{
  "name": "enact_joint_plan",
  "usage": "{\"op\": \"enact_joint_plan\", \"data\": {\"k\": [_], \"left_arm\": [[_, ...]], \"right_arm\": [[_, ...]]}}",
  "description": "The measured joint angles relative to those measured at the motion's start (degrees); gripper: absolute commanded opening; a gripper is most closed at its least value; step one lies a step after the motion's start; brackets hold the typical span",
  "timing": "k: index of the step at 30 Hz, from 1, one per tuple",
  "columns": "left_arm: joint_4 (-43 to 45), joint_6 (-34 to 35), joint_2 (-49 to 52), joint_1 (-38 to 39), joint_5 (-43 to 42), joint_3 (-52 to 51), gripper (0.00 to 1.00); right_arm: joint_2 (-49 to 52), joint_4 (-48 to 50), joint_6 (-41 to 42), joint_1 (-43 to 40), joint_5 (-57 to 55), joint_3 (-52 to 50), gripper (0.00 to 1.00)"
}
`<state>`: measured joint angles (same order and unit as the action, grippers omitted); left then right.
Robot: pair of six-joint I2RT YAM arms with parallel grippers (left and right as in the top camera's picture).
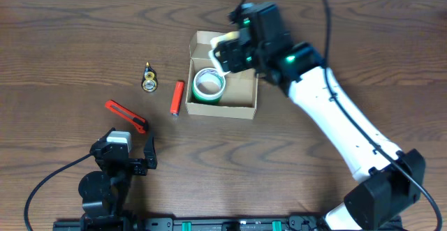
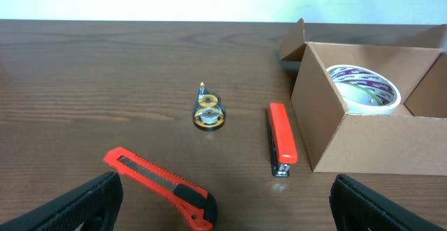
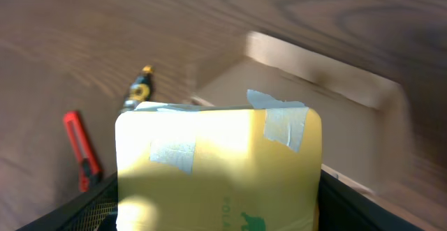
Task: Pack container
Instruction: 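Carry the yellow notepad over the box and lower it inside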
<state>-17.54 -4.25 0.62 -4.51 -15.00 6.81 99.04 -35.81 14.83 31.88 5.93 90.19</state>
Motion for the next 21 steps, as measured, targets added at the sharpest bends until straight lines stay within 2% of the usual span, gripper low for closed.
{"op": "enact_joint_plan", "data": {"k": [8, 21], "left_arm": [[0.0, 0.0, 0.0, 0.0, 0.0, 0.0, 0.95], [0.0, 0.0, 0.0, 0.0, 0.0, 0.0, 0.95]], "right_arm": [[1.1, 5.4, 2.0, 3.7, -0.5, 0.0, 0.75], [8.2, 15.6, 5.7, 4.9, 0.0, -0.2, 0.75]]}}
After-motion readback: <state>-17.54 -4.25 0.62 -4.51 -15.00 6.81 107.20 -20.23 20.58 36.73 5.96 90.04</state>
